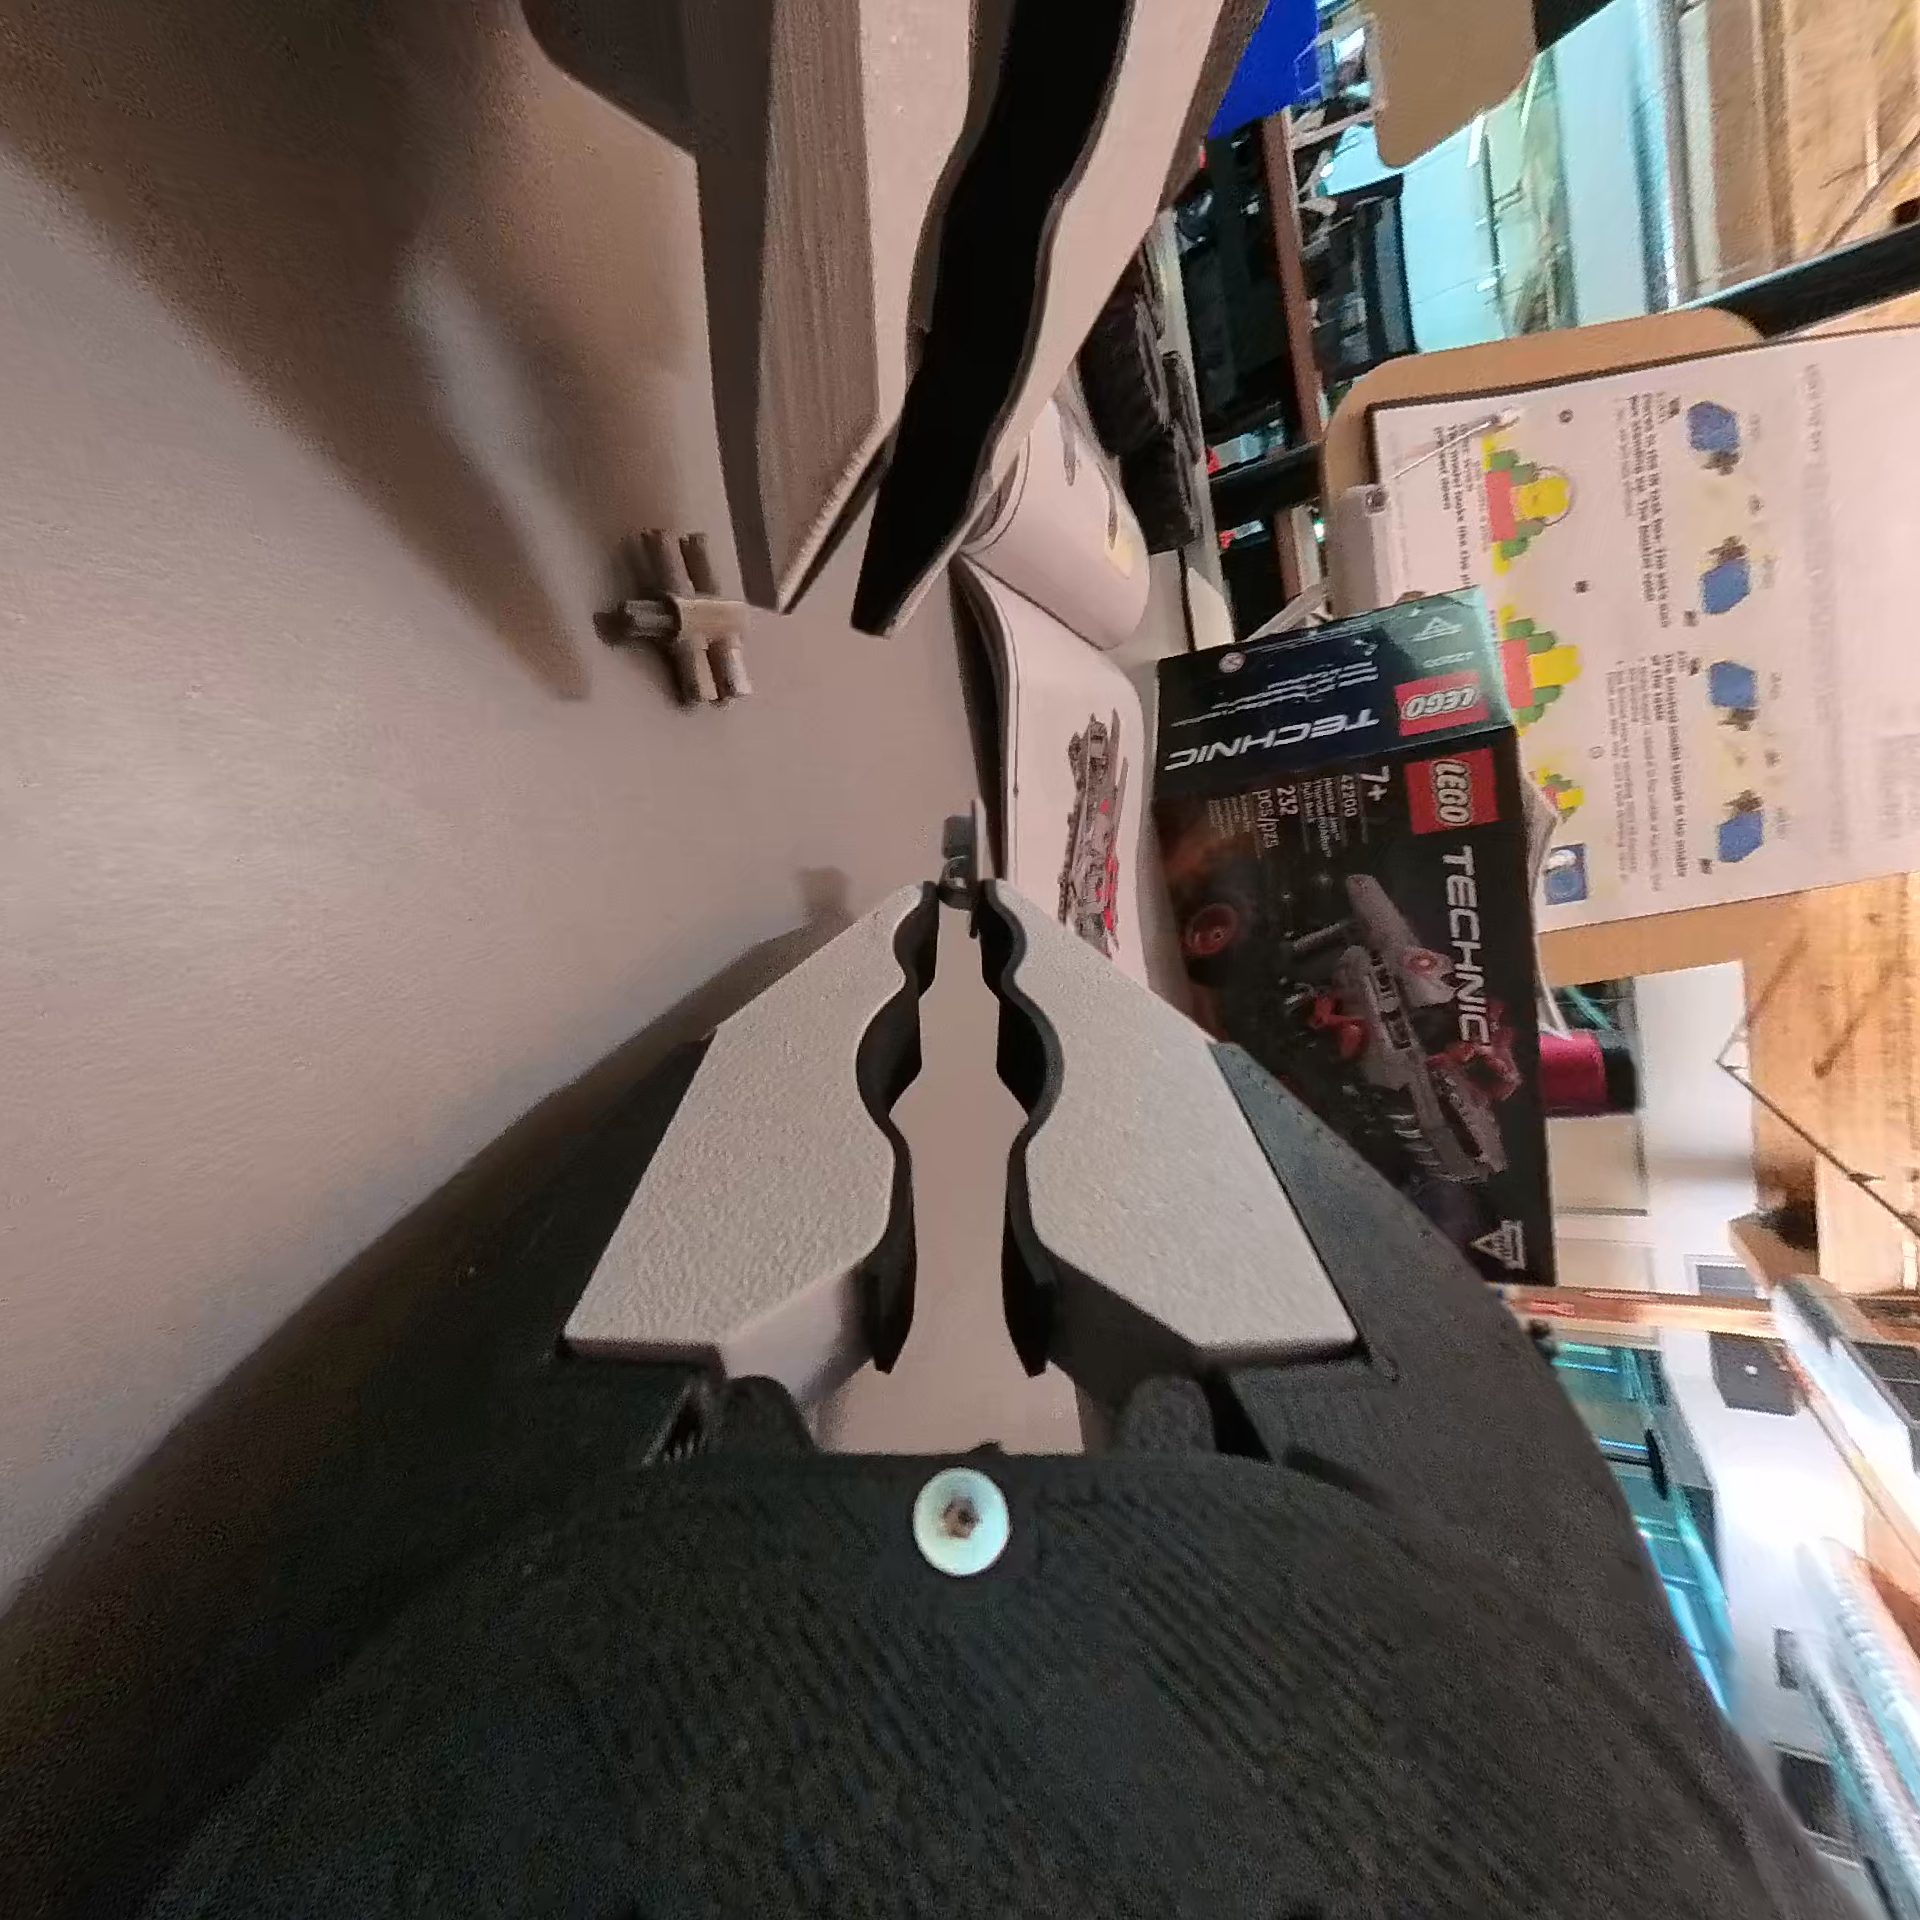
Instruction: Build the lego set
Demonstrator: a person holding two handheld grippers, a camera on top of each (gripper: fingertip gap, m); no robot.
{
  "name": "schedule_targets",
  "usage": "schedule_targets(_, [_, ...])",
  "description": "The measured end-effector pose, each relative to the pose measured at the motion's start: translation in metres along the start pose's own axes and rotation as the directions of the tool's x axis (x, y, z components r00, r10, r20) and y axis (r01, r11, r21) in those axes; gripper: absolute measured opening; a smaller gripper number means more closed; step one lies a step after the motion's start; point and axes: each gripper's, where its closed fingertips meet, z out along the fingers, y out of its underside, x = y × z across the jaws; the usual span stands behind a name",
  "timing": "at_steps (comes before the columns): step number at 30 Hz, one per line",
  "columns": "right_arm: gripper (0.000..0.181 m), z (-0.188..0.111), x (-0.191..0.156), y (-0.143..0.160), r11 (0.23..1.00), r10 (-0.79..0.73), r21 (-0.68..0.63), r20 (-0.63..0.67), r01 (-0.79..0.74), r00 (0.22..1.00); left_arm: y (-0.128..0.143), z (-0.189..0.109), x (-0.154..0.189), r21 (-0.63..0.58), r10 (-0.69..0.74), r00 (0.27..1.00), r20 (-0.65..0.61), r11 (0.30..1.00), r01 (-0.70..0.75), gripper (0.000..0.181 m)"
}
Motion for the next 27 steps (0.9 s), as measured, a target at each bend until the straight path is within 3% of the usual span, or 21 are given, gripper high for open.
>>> schedule_targets(4, [0.006,0.005,-0.005,0.003,0.998,-0.064,-0.028,0.018,0.064,0.998,0.002,-0.002,-0.001,0.003,-0.014,1.000,-0.006,1.000,0.014,0.013])
schedule_targets(11, [0.006,-0.001,-0.016,0.000,0.994,-0.104,-0.016,0.173,0.108,0.979,0.001,-0.004,-0.001,0.016,-0.041,0.999,-0.025,0.999,0.041,0.013])
schedule_targets(17, [0.015,-0.013,-0.021,-0.007,0.999,-0.037,0.035,0.265,0.029,0.964,0.001,-0.009,-0.004,0.034,-0.072,0.997,-0.035,0.997,0.073,0.013])
schedule_targets(23, [0.037,-0.031,-0.023,-0.014,0.986,0.115,0.062,0.409,-0.153,0.905,0.004,-0.020,-0.011,0.027,-0.061,0.998,-0.010,0.998,0.062,0.013])
schedule_targets(25, [0.037,-0.032,-0.015,-0.014,0.949,0.261,0.040,0.449,-0.311,0.855,0.008,-0.023,-0.016,0.014,-0.063,0.998,0.014,0.998,0.062,0.014])
schedule_targets(27, [0.040,-0.030,-0.013,-0.014,0.878,0.407,0.007,0.512,-0.478,0.756,0.014,-0.022,-0.015,-0.017,-0.059,0.998,0.007,0.998,0.060,0.017])
